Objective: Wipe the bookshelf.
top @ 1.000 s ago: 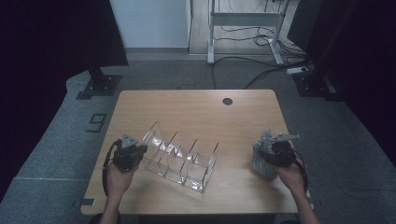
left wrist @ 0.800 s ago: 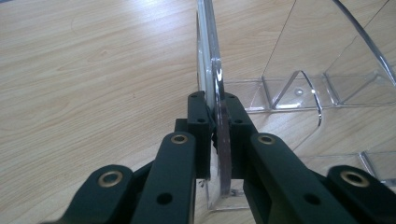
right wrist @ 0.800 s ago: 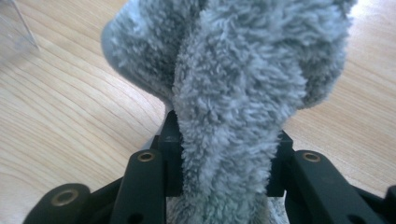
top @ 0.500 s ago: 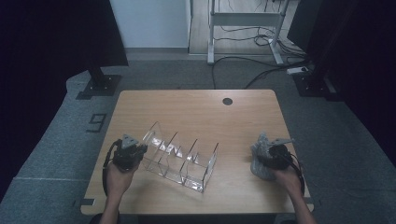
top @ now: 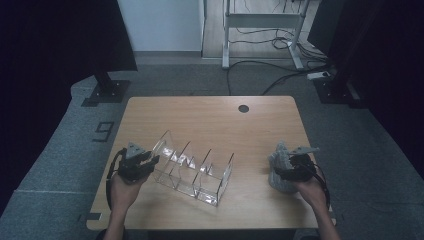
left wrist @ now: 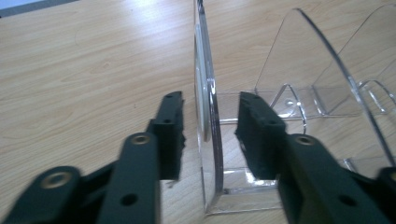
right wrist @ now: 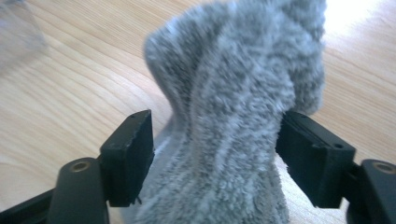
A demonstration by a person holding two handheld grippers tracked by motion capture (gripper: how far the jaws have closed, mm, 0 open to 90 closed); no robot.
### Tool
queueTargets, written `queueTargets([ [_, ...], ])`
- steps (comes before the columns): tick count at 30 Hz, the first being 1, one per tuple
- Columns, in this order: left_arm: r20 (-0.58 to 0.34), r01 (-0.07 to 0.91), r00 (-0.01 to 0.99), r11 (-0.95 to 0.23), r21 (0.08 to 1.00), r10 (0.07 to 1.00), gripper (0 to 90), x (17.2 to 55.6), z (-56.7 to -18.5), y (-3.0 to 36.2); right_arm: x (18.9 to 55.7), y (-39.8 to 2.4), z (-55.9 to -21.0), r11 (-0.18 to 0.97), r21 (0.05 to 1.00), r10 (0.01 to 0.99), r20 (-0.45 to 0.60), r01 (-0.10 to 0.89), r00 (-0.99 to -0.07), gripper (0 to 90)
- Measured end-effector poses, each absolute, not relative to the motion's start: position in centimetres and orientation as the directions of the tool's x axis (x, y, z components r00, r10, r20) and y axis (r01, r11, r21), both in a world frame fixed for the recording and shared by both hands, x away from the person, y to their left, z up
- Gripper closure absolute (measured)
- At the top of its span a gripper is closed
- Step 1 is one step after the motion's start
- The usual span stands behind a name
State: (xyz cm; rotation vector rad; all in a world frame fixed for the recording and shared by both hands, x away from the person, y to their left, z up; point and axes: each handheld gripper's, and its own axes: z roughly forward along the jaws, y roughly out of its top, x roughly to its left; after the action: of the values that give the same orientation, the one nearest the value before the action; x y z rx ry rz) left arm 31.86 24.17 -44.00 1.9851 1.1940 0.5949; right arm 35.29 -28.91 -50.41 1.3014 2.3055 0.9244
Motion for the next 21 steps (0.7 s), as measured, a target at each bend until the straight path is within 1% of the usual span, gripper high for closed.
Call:
queueTargets([
  [5,-0.001,0.543,0.461,-0.281,0.791,0.888,46.5,31.5,-43.6,24.5,34.8,-28.6,-49.3,0.379,0.696,0.837,0.024,0.61,-0.547,23.5],
  [9,-0.003,0.535,0.469,-0.281,0.796,0.883,33.7,31.0,-43.1,24.7,34.5,-28.3,-48.4,0.385,0.711,0.826,0.02,0.589,-0.564,19.5],
  [12,-0.003,0.53,0.476,-0.283,0.8,0.88,25.1,30.5,-42.7,24.9,34.3,-28.0,-47.4,0.389,0.723,0.814,0.02,0.571,-0.58,13.4],
  [14,-0.009,0.53,0.481,-0.282,0.8,0.877,19.4,30.2,-42.6,25.1,34.1,-27.5,-46.9,0.405,0.723,0.797,0.021,0.56,-0.603,12.8],
  [17,-0.012,0.532,0.486,-0.285,0.797,0.874,13.7,29.7,-42.6,25.5,34.0,-26.7,-46.2,0.423,0.73,0.776,0.015,0.537,-0.631,10.7],
  [19,-0.019,0.535,0.494,-0.286,0.795,0.869,13.0,29.4,-42.8,25.7,34.0,-26.0,-45.7,0.438,0.737,0.762,0.0,0.515,-0.648,8.4],
  [21,-0.018,0.545,0.491,-0.291,0.786,0.871,10.0,29.2,-43.2,26.0,34.1,-25.4,-45.4,0.445,0.742,0.751,-0.005,0.501,-0.66,6.4],
])
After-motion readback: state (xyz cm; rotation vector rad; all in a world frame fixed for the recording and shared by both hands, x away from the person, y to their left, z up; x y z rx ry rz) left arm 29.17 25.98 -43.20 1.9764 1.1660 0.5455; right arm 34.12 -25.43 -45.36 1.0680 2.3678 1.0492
